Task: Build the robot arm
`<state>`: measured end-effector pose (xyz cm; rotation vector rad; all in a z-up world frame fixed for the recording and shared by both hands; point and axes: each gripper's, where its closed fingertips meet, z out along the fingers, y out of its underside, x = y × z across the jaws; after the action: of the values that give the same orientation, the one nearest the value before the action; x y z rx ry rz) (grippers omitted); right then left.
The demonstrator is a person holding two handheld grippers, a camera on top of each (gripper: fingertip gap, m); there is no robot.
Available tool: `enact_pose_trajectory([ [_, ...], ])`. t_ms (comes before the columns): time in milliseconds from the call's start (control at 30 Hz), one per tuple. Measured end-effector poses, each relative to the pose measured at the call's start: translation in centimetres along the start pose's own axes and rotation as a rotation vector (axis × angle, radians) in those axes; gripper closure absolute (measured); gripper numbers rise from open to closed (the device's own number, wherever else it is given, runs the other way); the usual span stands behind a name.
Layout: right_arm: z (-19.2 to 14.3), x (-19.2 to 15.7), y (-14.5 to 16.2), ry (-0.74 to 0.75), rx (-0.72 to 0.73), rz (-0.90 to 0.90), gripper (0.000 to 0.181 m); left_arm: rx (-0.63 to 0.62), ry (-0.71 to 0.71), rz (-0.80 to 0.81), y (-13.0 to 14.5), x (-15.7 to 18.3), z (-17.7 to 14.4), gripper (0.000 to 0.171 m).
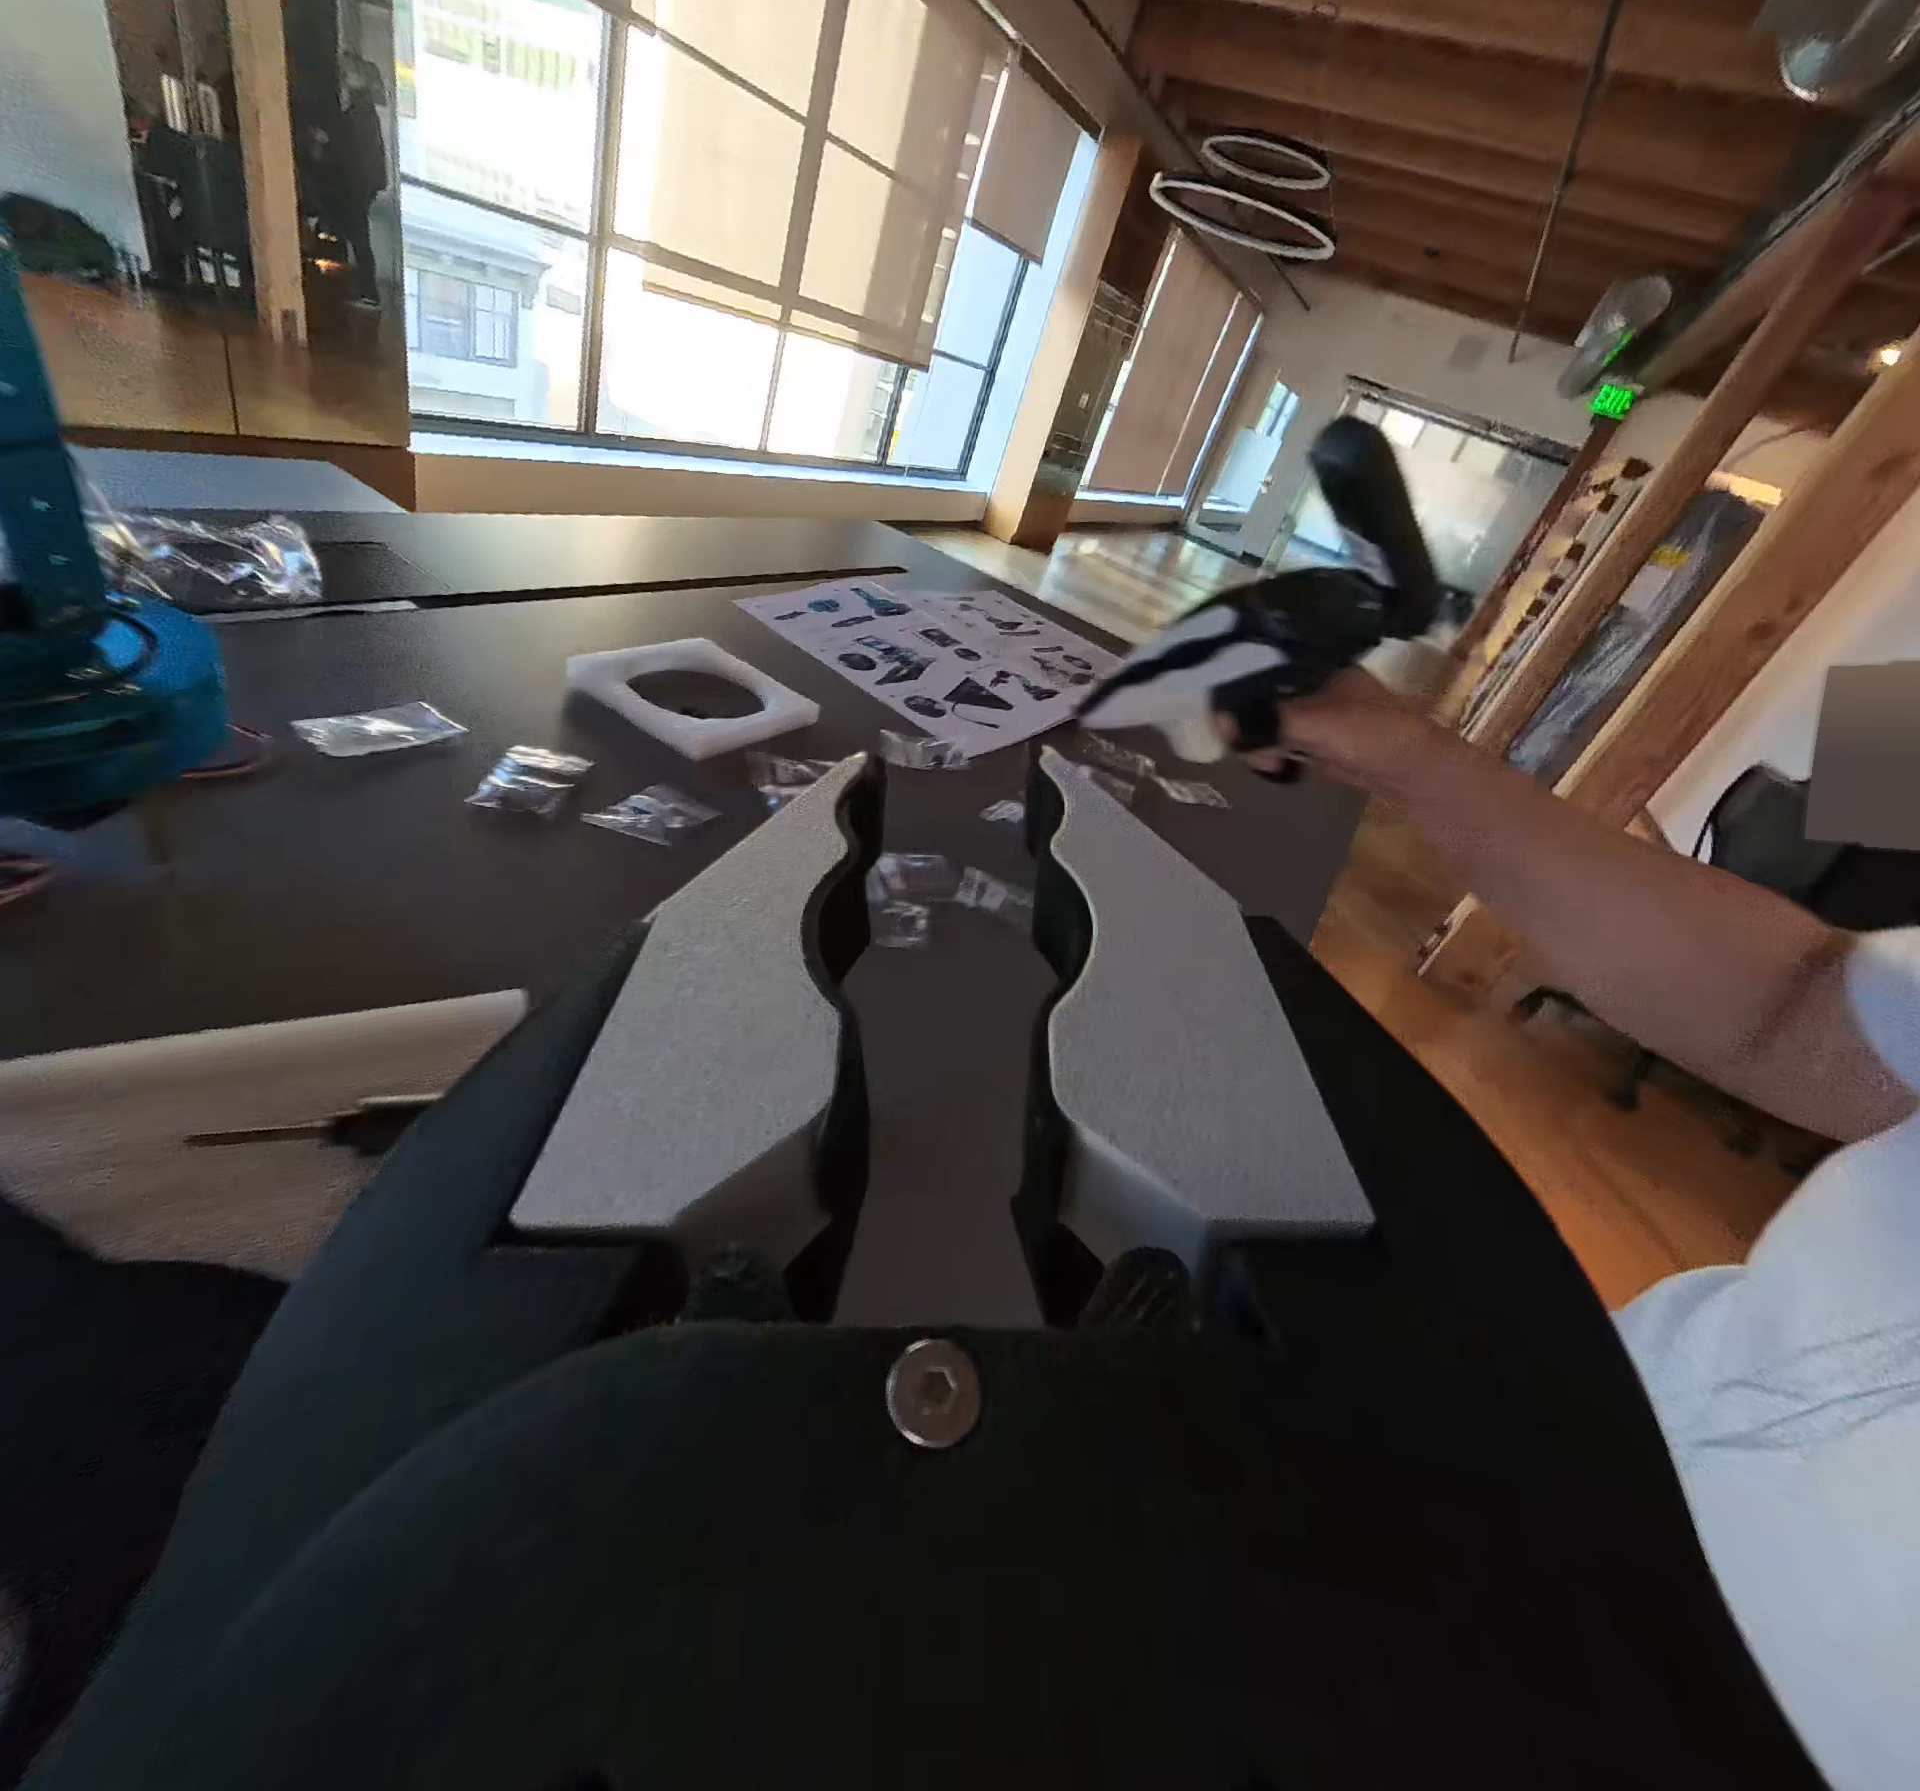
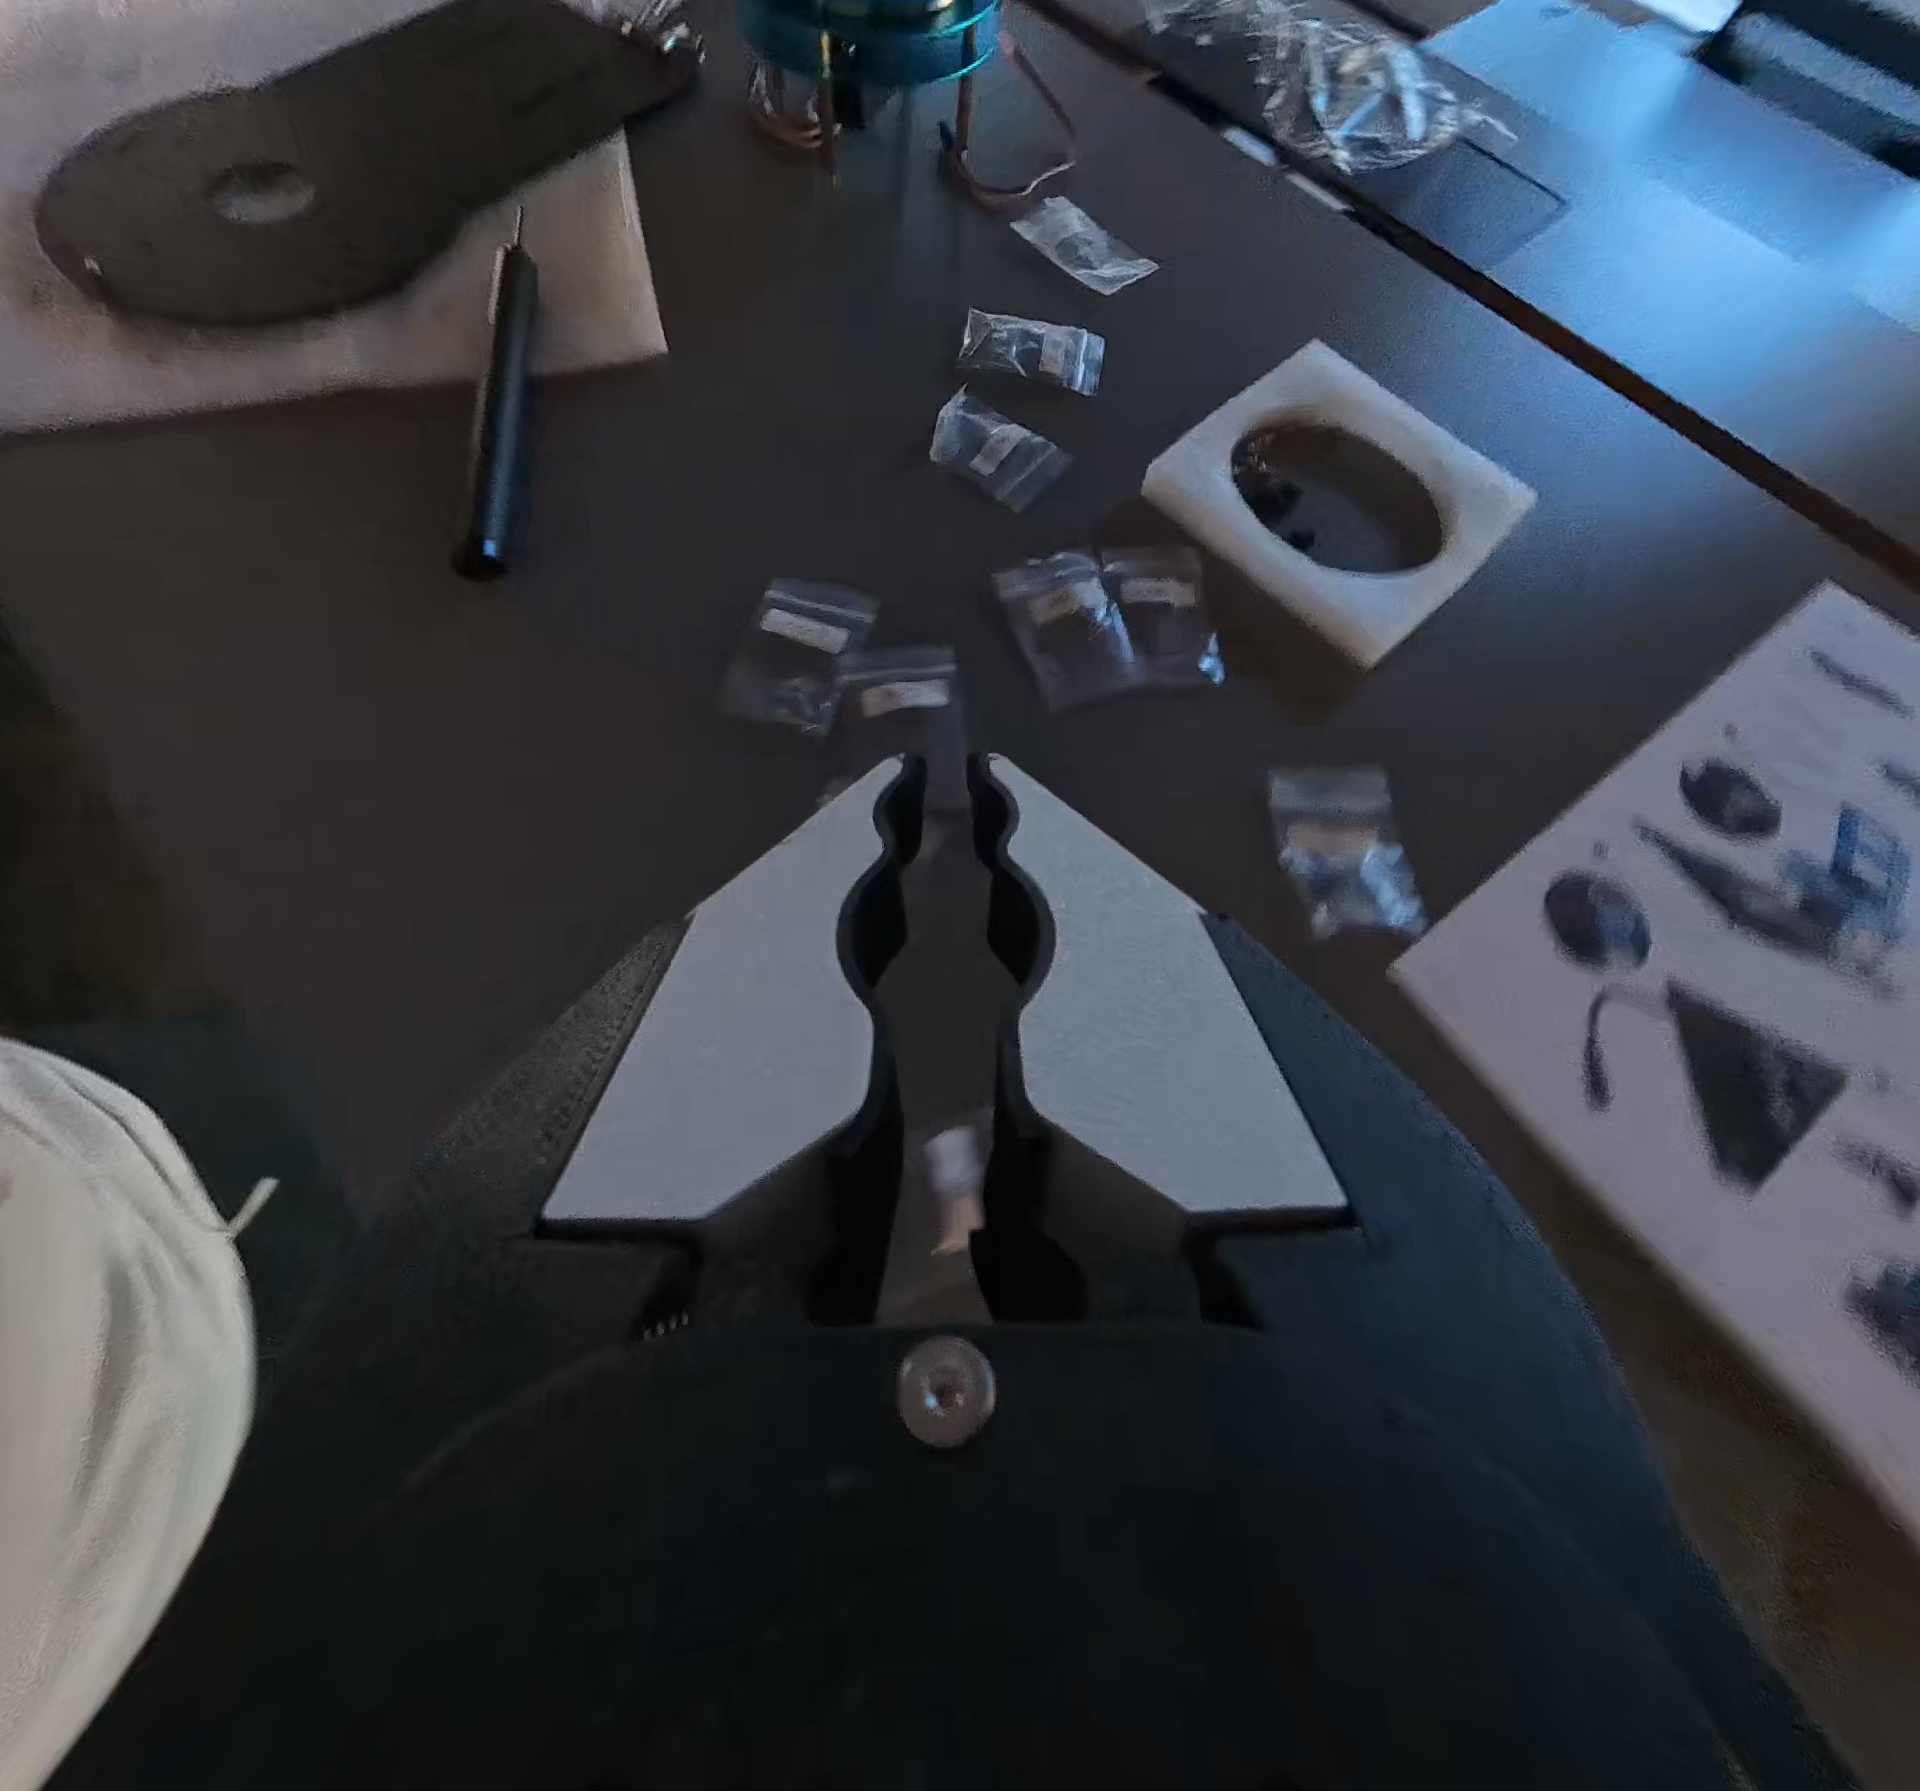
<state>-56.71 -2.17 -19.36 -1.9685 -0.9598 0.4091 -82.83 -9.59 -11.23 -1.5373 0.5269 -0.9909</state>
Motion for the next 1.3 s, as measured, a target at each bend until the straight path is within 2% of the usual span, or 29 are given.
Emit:
enact_pose_trajectory([
  [67,2.8,3.4,-1.5,-0.043,-0.022,-0.044,0.177,0.007,-0.004,-0.044,0.2,1.7,1.2,0.147],
  [200,9.8,9.4,-4.3,-0.093,-0.064,-0.012,0.177,0.008,-0.035,-0.081,0.3,3.6,1.7,0.149],
  [367,18.2,13.4,-4.8,-0.113,-0.199,-0.025,0.175,-0.031,-0.119,-0.043,1.1,2.2,0.8,0.149],
  [500,22.3,15.7,-3.3,-0.071,-0.335,-0.118,0.173,-0.041,-0.157,-0.015,1.2,-0.4,0.5,0.148],
  [633,23.6,16.6,-2.1,-0.081,-0.447,-0.126,0.17,-0.05,-0.162,0.005,1.0,-2.7,1.0,0.148],
  [733,24.2,16.5,-2.8,-0.092,-0.435,-0.158,0.166,-0.08,-0.136,-0.003,1.2,-4.0,1.8,0.148],
  [933,24.7,17.3,-2.7,-0.075,-0.528,-0.217,0.172,-0.082,-0.12,-0.035,1.8,-5.4,3.3,0.148],
  [1033,24.5,17.2,-2.1,-0.109,-0.589,-0.208,0.17,-0.061,-0.136,-0.059,2.1,-5.2,3.7,0.148],
  [1300,23.7,16.9,-2.6,-0.211,-0.598,-0.116,0.172,-0.034,-0.254,-0.092,3.4,-2.6,4.1,0.148],
])
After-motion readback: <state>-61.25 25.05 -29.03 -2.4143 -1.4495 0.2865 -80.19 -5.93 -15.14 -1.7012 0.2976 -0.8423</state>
